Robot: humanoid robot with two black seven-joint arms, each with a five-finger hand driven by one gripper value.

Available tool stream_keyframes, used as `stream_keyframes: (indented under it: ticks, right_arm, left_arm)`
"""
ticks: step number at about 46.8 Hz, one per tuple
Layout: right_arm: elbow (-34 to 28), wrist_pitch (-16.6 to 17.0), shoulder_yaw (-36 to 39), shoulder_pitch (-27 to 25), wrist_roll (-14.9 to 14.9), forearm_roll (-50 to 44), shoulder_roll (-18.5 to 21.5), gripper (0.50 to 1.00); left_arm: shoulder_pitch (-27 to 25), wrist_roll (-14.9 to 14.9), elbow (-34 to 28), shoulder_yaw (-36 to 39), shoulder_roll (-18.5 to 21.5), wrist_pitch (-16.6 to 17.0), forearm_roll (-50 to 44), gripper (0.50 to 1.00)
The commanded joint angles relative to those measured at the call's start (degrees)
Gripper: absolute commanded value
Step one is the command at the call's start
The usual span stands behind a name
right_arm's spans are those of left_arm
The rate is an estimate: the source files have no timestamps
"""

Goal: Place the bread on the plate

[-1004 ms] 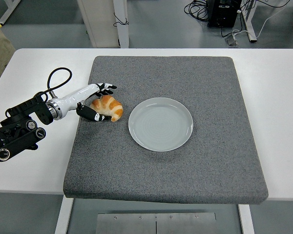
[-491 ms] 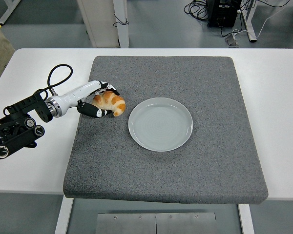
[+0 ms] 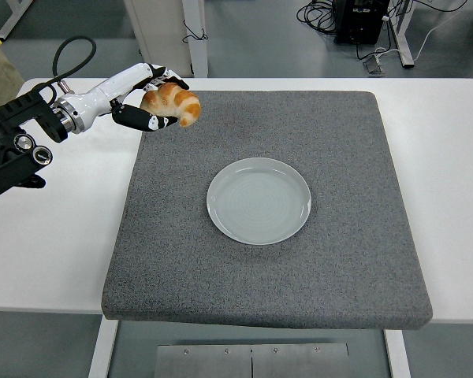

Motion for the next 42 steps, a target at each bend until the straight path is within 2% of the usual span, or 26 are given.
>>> stream_keyframes:
  ticks: [1,13,18,33,42]
  right_arm:
    - [0.0,0.0,0.0,0.1,0.0,0.0,0.0,1.000]
    - [0.0,0.0,0.0,0.0,0.0,0.0,0.0,1.000]
    - [0.0,0.0,0.1,0.1,0.0,0.0,0.0,1.000]
    - [0.0,0.0,0.0,0.0,0.0,0.0,0.0,1.000]
    - [0.0,0.0,0.0,0.0,0.0,0.0,0.0,1.000]
  left_arm:
    - [-1.9,0.1,-2.0,-0.1,1.9,-1.6,-2.9,0.500]
    - [-8.6,0.4,-2.6,-0.3,5.4,-5.9,-5.8,0.500]
    - [-10.6,0.4,-2.7,-0.3,5.6,-7.6,-8.9,0.500]
    - [-15.4,0.3,-4.2,-0.4,4.7,-8.0,-9.4,0.500]
    - [-17.8,0.1,-4.5,-0.2,2.0,-8.5,-12.2,0.500]
